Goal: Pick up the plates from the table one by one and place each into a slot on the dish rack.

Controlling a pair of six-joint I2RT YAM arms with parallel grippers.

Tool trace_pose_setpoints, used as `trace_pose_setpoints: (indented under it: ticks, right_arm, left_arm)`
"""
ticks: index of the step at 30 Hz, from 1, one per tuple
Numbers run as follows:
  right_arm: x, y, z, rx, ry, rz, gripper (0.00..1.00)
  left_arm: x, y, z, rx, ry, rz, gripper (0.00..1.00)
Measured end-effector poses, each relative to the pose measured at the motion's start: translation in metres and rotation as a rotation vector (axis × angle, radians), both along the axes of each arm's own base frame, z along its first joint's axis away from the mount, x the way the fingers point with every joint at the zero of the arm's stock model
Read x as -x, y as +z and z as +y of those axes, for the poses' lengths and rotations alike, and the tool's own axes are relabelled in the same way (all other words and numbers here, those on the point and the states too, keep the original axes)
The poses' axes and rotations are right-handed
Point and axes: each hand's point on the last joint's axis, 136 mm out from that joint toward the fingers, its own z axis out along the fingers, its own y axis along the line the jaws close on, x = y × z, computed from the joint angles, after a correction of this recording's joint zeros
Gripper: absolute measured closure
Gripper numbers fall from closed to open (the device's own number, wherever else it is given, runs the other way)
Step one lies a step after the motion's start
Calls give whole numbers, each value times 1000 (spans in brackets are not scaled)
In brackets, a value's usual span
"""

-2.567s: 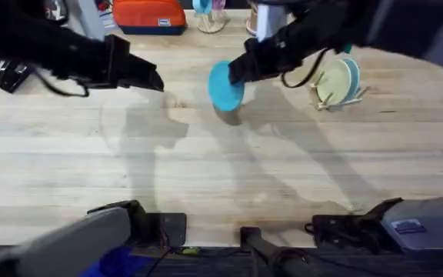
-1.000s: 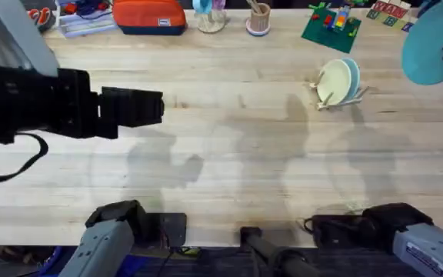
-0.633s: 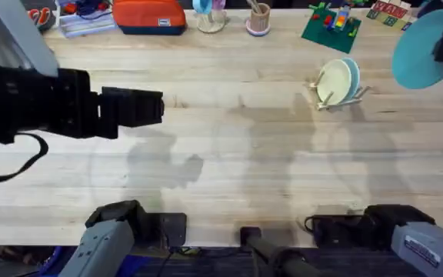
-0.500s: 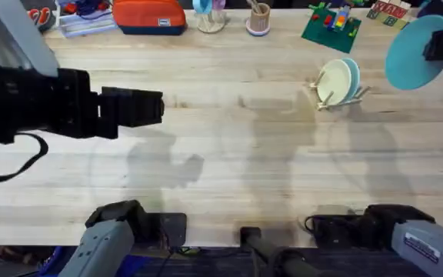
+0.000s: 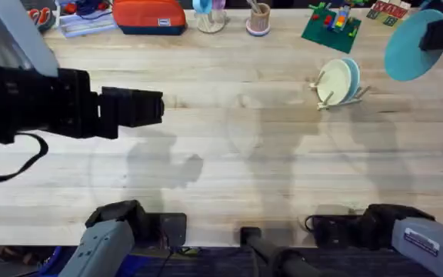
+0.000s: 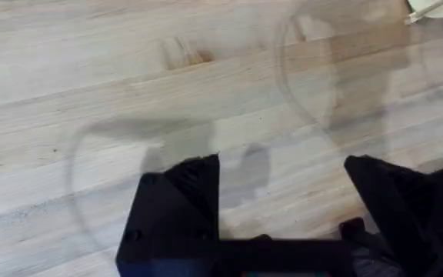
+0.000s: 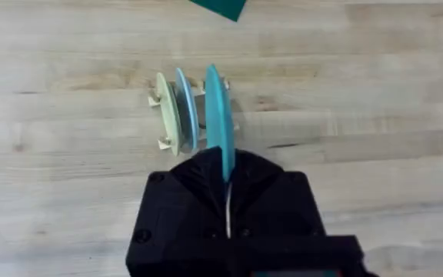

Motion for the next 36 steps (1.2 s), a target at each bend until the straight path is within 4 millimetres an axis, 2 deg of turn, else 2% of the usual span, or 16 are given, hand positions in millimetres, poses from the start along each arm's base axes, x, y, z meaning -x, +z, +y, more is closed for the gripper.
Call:
trace_pose_setpoints:
  ticks: [12, 20, 36]
  right_arm:
    - [-32, -11, 3, 28, 85, 5, 973]
    - [-40, -31, -2, 24, 93, 75, 973]
    - [-50, -59, -4, 22, 112, 167, 971]
  left_arm:
    - [0, 0, 0, 0, 0, 0, 7]
    - [0, 0, 0, 0, 0, 0, 7]
    - [0, 0, 0, 0, 0, 0, 7]
